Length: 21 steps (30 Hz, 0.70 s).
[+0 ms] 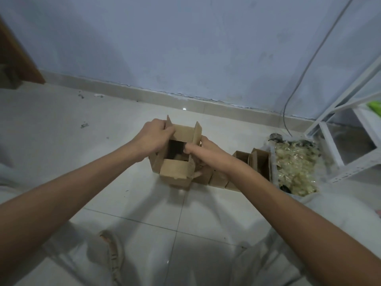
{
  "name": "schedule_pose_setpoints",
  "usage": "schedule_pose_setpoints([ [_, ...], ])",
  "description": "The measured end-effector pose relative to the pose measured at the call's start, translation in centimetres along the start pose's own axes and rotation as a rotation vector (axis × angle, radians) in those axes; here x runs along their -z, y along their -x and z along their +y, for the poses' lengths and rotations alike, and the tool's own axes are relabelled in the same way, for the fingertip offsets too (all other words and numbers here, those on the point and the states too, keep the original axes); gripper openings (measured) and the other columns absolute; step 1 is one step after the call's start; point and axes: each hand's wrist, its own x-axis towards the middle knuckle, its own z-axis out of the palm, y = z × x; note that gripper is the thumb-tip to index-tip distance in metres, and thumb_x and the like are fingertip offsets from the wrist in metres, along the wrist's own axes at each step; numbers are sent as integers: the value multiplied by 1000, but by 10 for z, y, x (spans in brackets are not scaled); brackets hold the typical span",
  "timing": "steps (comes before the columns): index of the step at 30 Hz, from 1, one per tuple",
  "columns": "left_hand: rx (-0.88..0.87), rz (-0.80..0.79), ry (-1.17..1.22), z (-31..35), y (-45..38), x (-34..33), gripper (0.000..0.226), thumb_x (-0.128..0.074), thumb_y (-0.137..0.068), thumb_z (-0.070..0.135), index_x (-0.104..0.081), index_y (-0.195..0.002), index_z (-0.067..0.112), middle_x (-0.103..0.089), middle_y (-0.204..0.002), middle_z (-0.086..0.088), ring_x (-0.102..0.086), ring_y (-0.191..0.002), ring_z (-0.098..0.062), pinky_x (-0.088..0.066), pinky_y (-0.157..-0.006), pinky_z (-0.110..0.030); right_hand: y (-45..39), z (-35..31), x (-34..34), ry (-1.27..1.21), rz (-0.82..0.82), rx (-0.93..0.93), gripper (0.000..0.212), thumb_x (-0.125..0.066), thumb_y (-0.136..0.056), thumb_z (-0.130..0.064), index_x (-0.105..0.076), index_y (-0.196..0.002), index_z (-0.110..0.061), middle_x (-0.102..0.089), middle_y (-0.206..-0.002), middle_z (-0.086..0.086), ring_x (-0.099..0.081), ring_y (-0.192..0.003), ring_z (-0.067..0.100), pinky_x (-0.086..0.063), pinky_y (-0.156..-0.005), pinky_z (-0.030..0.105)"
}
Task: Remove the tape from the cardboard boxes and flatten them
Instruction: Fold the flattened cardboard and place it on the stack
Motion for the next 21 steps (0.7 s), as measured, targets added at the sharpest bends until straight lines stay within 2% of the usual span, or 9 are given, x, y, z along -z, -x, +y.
schedule_pose_setpoints([
  [2, 11, -23, -20, -7, -6, 7, 31, -43, -108, 31, -62, -98, 9, -64, -102, -10, -60, -86, -24, -44, -65, -33, 4, 4, 7, -151, -52, -4, 61, -60, -95, -15, -35, -150, -26, -63, -113, 13, -74, -98, 34, -66, -79, 46],
  [4, 13, -69, -42, -12, -8, 20, 30, -45, -109, 30, -63, -107, 7, -64, -108, -11, -61, -94, -26, -46, -71, -34, 6, 9, 13, -219, -51, 14, 86, -56, -97, -2, -11, -161, -39, -61, -118, 10, -73, -96, 32, -65, -79, 44],
  [7, -4, -121, -57, -12, -4, 29, 30, -46, -108, 25, -65, -103, 2, -65, -102, -13, -63, -91, -29, -52, -72, -38, 2, 20, 16, -30, 99, 60, 99, -61, -98, -6, 3, -161, -47, -57, -129, 16, -69, -98, 28, -62, -79, 36],
  [8, -11, -112, -72, -11, -2, 26, 31, -46, -108, 25, -65, -101, 1, -66, -101, -15, -65, -91, -32, -56, -74, -43, 1, 24, 16, 135, 185, 117, 97, -63, -96, -11, 2, -160, -45, -51, -140, 21, -66, -101, 25, -60, -81, 37],
  [10, -43, -89, -154, -10, 3, 15, 35, -45, -107, 25, -63, -89, 0, -67, -96, -19, -66, -86, -33, -58, -75, -48, 0, 31, 10, 604, 325, 233, 95, -68, -89, -20, -5, -158, -37, -30, -158, 12, -59, -118, 27, -57, -88, 44],
  [12, -108, -113, -268, -5, 8, -1, 39, -44, -106, 19, -55, -73, 3, -64, -83, -18, -59, -73, -29, -48, -61, -38, -2, 37, 0, 990, 392, 289, 95, -73, -82, -28, -14, -157, -26, -19, -163, 8, -44, -134, 30, -54, -96, 48],
  [14, -184, -149, -356, 1, 13, -17, 41, -43, -106, 16, -47, -66, 7, -56, -72, -12, -52, -67, -25, -37, -54, -33, -2, 37, -7, 1148, 414, 268, 87, -76, -83, -37, -27, -152, -20, -30, -157, 11, -41, -135, 32, -46, -102, 46],
  [17, -236, -153, -387, 2, 11, -30, 44, -45, -105, 16, -43, -62, 11, -52, -64, -7, -49, -59, -20, -32, -52, -32, -7, 39, -4, 1320, 460, 207, 69, -75, -87, -47, -42, -140, -18, -56, -135, 10, -49, -125, 33, -41, -103, 46],
  [21, -216, -168, -367, -1, 3, -32, 44, -47, -105, 19, -44, -62, 9, -50, -63, -8, -46, -57, -20, -32, -51, -31, -7, 41, 5, 1418, 493, 249, 41, -64, -96, -45, -56, -125, -17, -67, -115, 6, -59, -112, 29, -41, -95, 43],
])
